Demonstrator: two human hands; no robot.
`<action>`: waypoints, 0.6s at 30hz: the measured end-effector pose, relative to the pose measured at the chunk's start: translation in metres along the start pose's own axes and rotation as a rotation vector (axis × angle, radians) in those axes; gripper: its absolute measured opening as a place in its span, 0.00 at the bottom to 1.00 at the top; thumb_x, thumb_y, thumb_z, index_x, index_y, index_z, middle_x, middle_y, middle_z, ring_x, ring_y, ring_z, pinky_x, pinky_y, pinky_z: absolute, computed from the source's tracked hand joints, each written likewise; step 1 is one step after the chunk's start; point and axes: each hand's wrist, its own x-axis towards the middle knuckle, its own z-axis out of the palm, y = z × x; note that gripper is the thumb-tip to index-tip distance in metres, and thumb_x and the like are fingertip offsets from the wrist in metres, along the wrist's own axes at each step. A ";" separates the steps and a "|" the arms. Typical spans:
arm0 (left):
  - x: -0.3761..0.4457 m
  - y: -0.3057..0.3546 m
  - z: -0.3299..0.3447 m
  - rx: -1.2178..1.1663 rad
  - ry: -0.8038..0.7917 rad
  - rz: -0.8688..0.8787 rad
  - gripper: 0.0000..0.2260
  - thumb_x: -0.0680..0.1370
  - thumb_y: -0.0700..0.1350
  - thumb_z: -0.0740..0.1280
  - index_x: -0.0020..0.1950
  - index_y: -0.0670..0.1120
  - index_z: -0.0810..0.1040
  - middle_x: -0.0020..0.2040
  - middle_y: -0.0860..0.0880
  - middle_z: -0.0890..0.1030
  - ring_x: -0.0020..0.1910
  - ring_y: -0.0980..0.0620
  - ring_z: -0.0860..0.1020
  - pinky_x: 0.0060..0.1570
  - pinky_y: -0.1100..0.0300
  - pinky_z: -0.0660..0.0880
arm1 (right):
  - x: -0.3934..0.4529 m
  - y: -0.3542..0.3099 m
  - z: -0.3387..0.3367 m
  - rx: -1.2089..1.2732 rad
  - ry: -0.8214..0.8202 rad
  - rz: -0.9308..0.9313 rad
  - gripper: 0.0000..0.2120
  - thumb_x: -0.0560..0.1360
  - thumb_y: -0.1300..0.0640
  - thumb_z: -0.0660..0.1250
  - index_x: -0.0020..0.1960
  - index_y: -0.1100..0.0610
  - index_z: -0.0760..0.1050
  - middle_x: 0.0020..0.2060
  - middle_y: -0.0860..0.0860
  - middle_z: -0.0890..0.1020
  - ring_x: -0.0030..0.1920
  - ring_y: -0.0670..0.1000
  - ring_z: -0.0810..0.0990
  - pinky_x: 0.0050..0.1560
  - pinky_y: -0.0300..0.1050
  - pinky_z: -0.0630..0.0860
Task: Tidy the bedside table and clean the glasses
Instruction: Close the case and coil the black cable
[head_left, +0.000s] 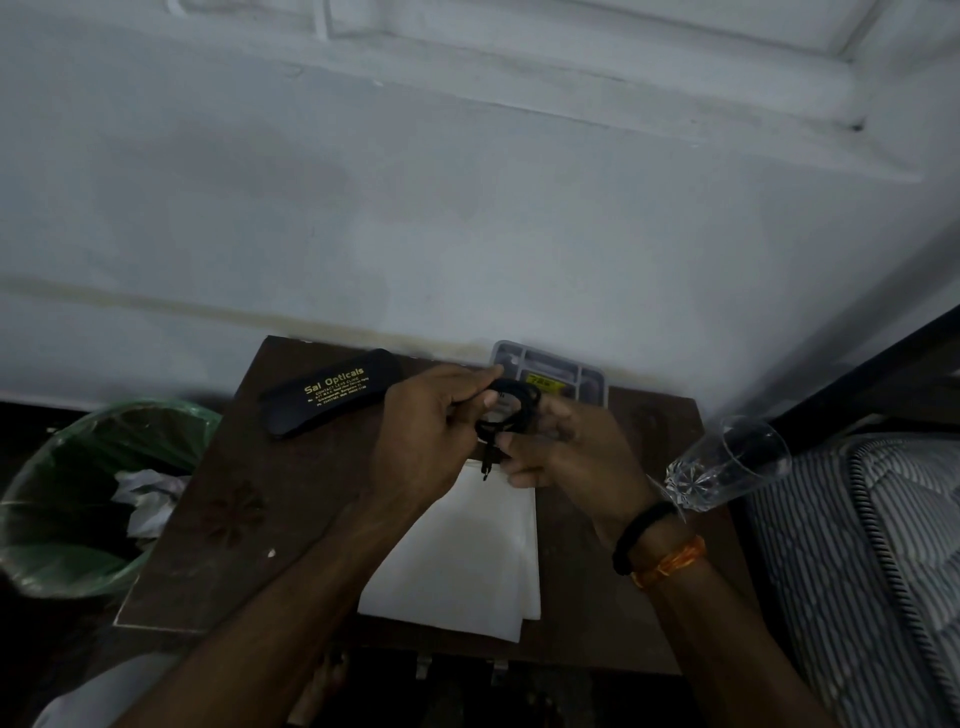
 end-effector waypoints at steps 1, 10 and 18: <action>-0.001 0.002 0.001 0.012 0.004 0.015 0.13 0.78 0.37 0.68 0.62 0.41 0.81 0.55 0.45 0.84 0.54 0.52 0.82 0.57 0.55 0.79 | -0.001 0.000 0.003 0.088 -0.007 0.039 0.15 0.74 0.61 0.73 0.60 0.55 0.80 0.50 0.55 0.86 0.47 0.54 0.86 0.44 0.45 0.83; -0.002 0.011 0.003 0.132 0.049 0.079 0.16 0.76 0.33 0.68 0.63 0.41 0.80 0.53 0.45 0.83 0.51 0.53 0.81 0.54 0.72 0.75 | -0.009 -0.010 0.010 0.499 -0.056 0.125 0.17 0.72 0.74 0.69 0.58 0.62 0.78 0.51 0.60 0.85 0.47 0.58 0.86 0.47 0.47 0.84; 0.002 0.007 -0.007 0.192 0.183 0.022 0.15 0.75 0.31 0.68 0.60 0.41 0.82 0.46 0.45 0.83 0.44 0.52 0.80 0.48 0.68 0.77 | -0.019 -0.017 0.000 0.228 -0.111 0.138 0.37 0.69 0.72 0.74 0.74 0.64 0.62 0.48 0.62 0.85 0.48 0.60 0.86 0.46 0.50 0.84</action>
